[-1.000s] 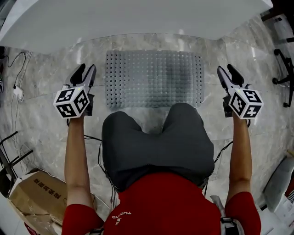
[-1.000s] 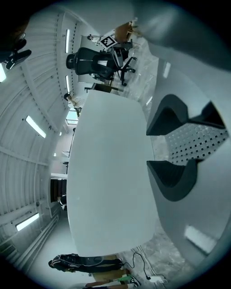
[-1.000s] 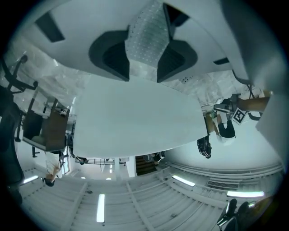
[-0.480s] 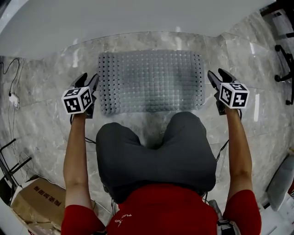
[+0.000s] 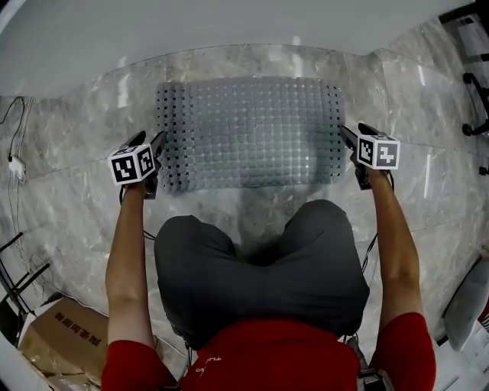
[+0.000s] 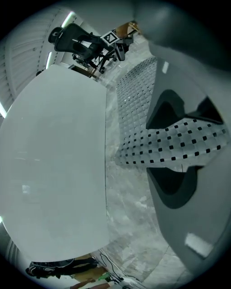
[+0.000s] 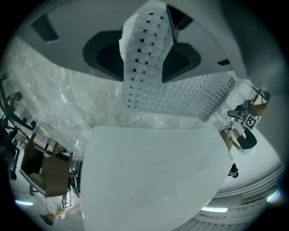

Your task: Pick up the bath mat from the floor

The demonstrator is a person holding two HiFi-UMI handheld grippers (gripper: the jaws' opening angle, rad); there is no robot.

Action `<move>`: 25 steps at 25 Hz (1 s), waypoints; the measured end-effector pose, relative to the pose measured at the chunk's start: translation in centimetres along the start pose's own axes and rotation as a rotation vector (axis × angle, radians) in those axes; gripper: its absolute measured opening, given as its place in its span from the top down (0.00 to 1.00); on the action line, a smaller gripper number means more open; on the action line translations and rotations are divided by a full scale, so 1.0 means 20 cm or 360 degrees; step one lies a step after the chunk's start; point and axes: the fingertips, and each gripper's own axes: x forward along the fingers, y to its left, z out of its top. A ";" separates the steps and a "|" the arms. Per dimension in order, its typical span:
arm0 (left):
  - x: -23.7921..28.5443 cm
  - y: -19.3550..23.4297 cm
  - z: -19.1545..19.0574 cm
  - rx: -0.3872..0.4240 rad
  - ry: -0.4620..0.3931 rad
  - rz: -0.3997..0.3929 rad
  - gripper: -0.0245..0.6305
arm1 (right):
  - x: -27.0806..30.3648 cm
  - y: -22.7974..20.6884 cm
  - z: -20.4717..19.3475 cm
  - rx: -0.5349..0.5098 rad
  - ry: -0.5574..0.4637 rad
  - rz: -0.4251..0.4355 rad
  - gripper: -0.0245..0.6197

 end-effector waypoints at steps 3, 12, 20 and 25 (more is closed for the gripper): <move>0.06 0.04 -0.06 0.0001 0.0059 -0.0005 0.58 | 0.09 -0.04 -0.09 0.0040 0.0094 -0.0010 0.59; 0.25 0.04 -0.20 -0.0125 0.0232 -0.0141 0.52 | 0.29 -0.07 -0.21 0.0152 0.0228 0.0009 0.56; 0.36 0.06 -0.28 -0.0067 0.0367 -0.0089 0.49 | 0.41 -0.12 -0.27 0.0177 0.0294 -0.0018 0.55; 0.40 0.07 -0.32 -0.0079 0.0393 -0.0065 0.49 | 0.46 -0.11 -0.29 0.0163 0.0318 -0.0014 0.54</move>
